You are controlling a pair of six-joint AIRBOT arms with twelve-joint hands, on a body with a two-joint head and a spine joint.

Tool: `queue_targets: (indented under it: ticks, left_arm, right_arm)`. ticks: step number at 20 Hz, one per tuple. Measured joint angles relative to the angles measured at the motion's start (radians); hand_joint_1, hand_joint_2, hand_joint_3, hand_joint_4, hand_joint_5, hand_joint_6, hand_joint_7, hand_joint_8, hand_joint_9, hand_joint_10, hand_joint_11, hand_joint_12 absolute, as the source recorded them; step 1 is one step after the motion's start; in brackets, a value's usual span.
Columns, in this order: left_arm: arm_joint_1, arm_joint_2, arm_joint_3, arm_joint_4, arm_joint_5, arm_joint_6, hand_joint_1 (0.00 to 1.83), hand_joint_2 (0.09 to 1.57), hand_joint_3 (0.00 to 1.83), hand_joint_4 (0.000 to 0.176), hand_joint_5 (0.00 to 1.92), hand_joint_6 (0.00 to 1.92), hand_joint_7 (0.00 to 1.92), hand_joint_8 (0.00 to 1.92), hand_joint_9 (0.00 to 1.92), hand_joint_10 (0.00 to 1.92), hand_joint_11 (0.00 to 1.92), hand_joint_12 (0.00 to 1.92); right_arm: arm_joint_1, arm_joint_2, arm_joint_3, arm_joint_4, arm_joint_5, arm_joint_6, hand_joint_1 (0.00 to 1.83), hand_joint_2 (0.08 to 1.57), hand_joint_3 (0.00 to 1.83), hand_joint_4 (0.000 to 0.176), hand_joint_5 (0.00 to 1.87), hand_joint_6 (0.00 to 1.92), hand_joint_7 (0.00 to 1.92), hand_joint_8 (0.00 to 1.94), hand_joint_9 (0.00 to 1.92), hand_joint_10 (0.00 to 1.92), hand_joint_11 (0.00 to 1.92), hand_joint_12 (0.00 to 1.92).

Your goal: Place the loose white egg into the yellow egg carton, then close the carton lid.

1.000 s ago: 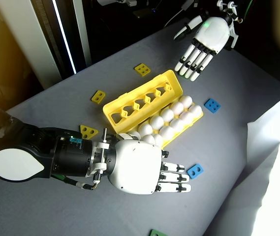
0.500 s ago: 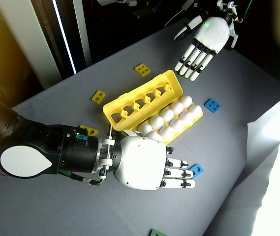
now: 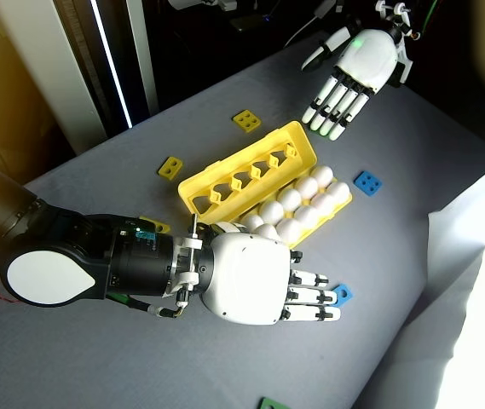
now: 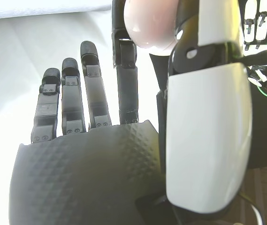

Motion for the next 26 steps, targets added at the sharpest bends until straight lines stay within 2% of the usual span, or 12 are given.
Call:
queue_targets:
  ticks: [1,2,3,4,5,6,9,14,19,21,22,26]
  left_arm:
    - [0.0,0.0,0.0,0.0,0.0,0.0,0.0,1.25,0.0,0.0,0.25,0.0,0.26,0.01,0.23,0.0,0.01,0.21]
    - [0.0,0.0,-0.001,0.0,0.0,0.0,0.0,1.25,0.0,0.0,0.25,0.0,0.26,0.01,0.23,0.0,0.01,0.21]
    - [0.0,0.0,-0.001,0.0,0.0,0.0,0.0,1.26,0.0,0.0,0.24,0.0,0.23,0.0,0.19,0.0,0.0,0.18]
    - [0.0,0.0,-0.001,0.0,0.001,0.0,0.0,1.25,0.0,0.0,0.25,0.0,0.24,0.01,0.2,0.01,0.01,0.17]
    - [0.0,0.0,-0.001,0.0,0.0,0.0,0.0,1.25,0.0,0.0,0.29,0.0,0.27,0.0,0.23,0.0,0.02,0.22]
    - [0.0,0.0,-0.001,0.0,0.0,0.0,0.0,1.25,0.0,0.0,0.28,0.0,0.28,0.0,0.23,0.0,0.01,0.21]
    - [0.0,0.0,-0.001,0.0,0.0,0.0,0.0,1.25,0.0,0.0,0.25,0.0,0.25,0.0,0.2,0.0,0.0,0.16]
    - [0.0,0.0,-0.001,0.0,0.001,0.0,0.0,1.24,0.0,0.0,0.25,0.0,0.26,0.0,0.22,0.0,0.0,0.21]
    - [0.0,0.0,-0.001,0.0,0.002,0.0,0.0,1.25,0.0,0.0,0.3,0.0,0.31,0.0,0.26,0.0,0.0,0.33]
    - [0.002,0.0,-0.001,-0.001,0.002,0.0,0.0,1.26,0.0,0.0,0.3,0.0,0.31,0.0,0.26,0.0,0.0,0.29]
    - [0.002,0.0,-0.001,0.0,0.002,0.0,0.0,1.26,0.0,0.0,0.3,0.0,0.31,0.0,0.26,0.0,0.0,0.29]
    - [0.013,0.0,-0.001,-0.002,0.002,0.0,0.0,1.26,0.0,0.0,0.28,0.0,0.29,0.0,0.23,0.0,0.0,0.23]
  right_arm:
    - [0.0,0.0,0.0,0.0,0.0,0.0,1.1,1.02,0.0,0.14,1.2,0.61,0.38,0.0,0.12,0.0,0.0,0.0]
    - [0.0,0.0,0.0,0.0,0.0,0.0,1.1,1.02,0.0,0.14,1.2,0.61,0.38,0.0,0.12,0.0,0.0,0.0]
    - [0.0,0.0,0.0,0.0,0.0,0.0,1.07,1.03,0.0,0.175,1.14,0.7,0.33,0.0,0.08,0.0,0.0,0.0]
    - [0.0,0.0,0.0,0.0,0.0,0.0,1.06,1.04,0.0,0.176,1.13,0.72,0.29,0.0,0.07,0.0,0.0,0.0]
    - [0.0,0.0,0.0,0.0,0.0,0.0,1.0,0.96,0.0,0.123,0.99,0.33,0.25,0.0,0.04,0.0,0.0,0.0]
    - [0.0,0.0,0.0,-0.003,0.0,-0.002,0.97,0.91,0.0,0.114,0.99,0.13,0.24,0.0,0.02,0.0,0.0,0.0]
    - [0.0,0.0,0.0,-0.007,-0.004,-0.007,0.84,0.93,0.01,0.117,0.92,0.0,0.2,0.0,0.04,0.0,0.0,0.0]
    - [0.0,0.0,0.0,-0.014,-0.011,-0.009,0.5,0.96,0.01,0.174,0.69,0.0,0.16,0.01,0.0,0.0,0.0,0.0]
    - [-0.001,0.0,0.0,-0.016,-0.011,-0.009,0.33,0.9,0.0,0.156,0.41,0.0,0.08,0.0,0.0,0.0,0.0,0.0]
    - [-0.001,0.0,0.0,-0.018,-0.011,-0.009,0.24,0.9,0.0,0.097,0.23,0.0,0.05,0.0,0.0,0.0,0.0,0.0]
    - [-0.001,0.0,0.0,-0.018,-0.011,-0.009,0.24,0.9,0.0,0.097,0.23,0.0,0.05,0.0,0.0,0.0,0.0,0.0]
    - [0.014,0.014,-0.005,-0.089,-0.013,-0.016,0.21,0.92,0.0,0.019,0.08,0.0,0.01,0.0,0.0,0.0,0.0,0.0]
